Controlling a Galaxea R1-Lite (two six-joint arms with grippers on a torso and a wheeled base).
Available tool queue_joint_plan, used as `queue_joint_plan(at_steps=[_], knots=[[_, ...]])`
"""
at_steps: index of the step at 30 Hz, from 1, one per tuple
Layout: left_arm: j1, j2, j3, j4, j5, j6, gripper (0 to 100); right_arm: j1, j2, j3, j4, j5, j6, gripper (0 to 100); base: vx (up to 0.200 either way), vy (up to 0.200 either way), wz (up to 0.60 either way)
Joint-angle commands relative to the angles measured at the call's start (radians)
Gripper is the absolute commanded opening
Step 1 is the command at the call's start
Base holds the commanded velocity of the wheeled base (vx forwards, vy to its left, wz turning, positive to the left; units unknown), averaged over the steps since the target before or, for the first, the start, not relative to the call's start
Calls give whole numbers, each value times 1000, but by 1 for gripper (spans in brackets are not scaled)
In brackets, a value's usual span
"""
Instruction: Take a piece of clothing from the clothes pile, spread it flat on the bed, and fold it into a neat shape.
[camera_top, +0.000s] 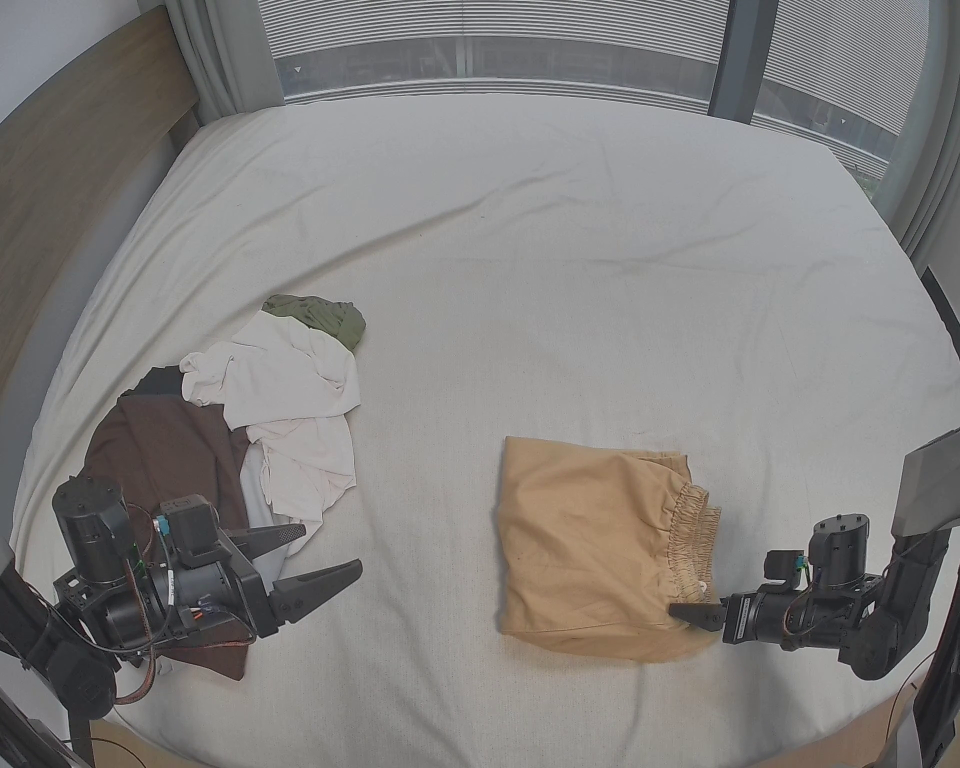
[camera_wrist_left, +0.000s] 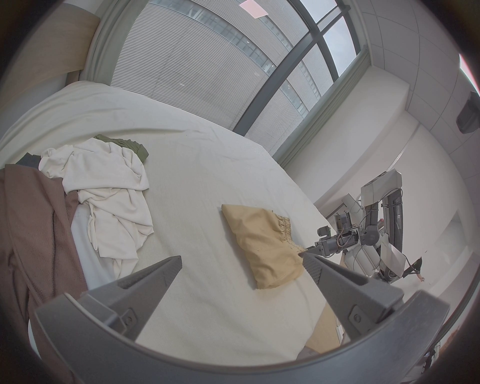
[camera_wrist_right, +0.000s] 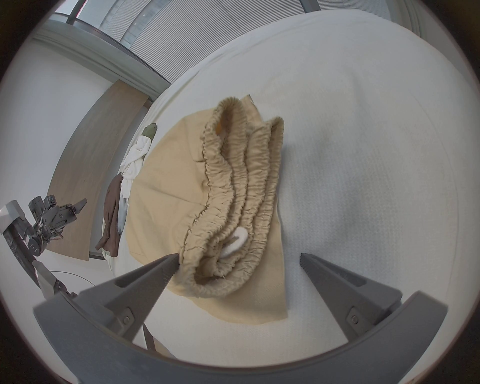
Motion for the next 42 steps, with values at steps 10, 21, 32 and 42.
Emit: queue_joint_plan(at_steps=[10, 21, 32, 42], knots=[[-25, 4, 12, -19, 1, -1, 100, 37, 105, 0, -159, 37, 110, 100, 0, 0, 0], [-23, 6, 12, -21, 1, -1, 100, 80, 140, 0, -210, 59, 182, 100, 0, 0, 0], [-20, 29, 12, -37, 3, -1, 100, 94, 140, -14, -210, 59, 193, 100, 0, 0, 0], [-19, 35, 14, -42, 3, -1, 100, 97, 137, -23, -210, 54, 195, 0, 0, 0, 0]])
